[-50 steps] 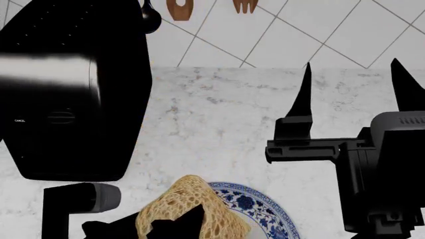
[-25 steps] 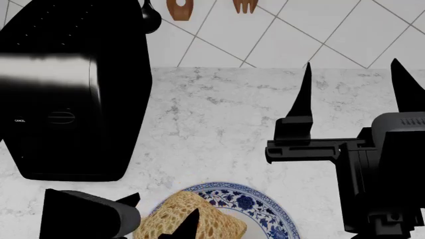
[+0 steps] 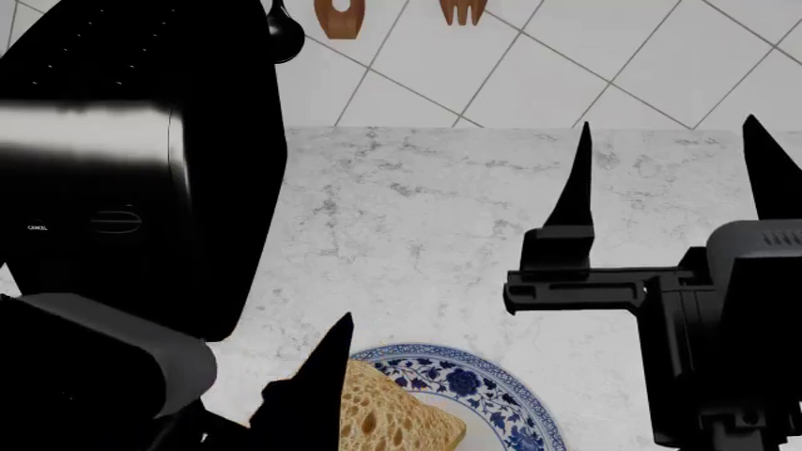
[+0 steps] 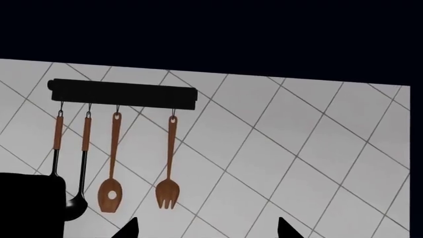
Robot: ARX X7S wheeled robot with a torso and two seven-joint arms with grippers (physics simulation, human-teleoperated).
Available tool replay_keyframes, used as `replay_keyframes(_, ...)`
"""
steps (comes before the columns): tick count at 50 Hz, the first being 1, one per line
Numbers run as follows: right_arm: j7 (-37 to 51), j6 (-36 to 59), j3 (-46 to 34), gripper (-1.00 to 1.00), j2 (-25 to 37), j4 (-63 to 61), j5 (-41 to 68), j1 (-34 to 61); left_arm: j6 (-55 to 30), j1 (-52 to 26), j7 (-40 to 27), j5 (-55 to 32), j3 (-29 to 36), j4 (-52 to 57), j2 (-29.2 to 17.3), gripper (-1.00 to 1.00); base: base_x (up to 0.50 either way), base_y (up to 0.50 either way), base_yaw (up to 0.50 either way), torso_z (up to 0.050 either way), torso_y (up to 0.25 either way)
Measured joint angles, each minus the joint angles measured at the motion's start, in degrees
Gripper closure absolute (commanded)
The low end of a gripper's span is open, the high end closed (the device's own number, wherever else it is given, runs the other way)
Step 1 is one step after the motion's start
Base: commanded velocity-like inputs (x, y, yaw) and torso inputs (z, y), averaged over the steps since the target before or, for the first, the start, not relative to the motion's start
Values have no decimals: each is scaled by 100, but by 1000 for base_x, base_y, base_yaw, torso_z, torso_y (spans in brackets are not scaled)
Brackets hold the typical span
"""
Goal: Place the toasted item on a plate.
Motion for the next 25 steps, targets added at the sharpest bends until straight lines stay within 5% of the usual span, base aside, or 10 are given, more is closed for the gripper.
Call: replay_keyframes(25, 63, 131, 15, -100, 80, -100, 103, 113, -295, -1936, -440, -788, -873, -580, -788, -100, 0, 0, 0, 0, 0)
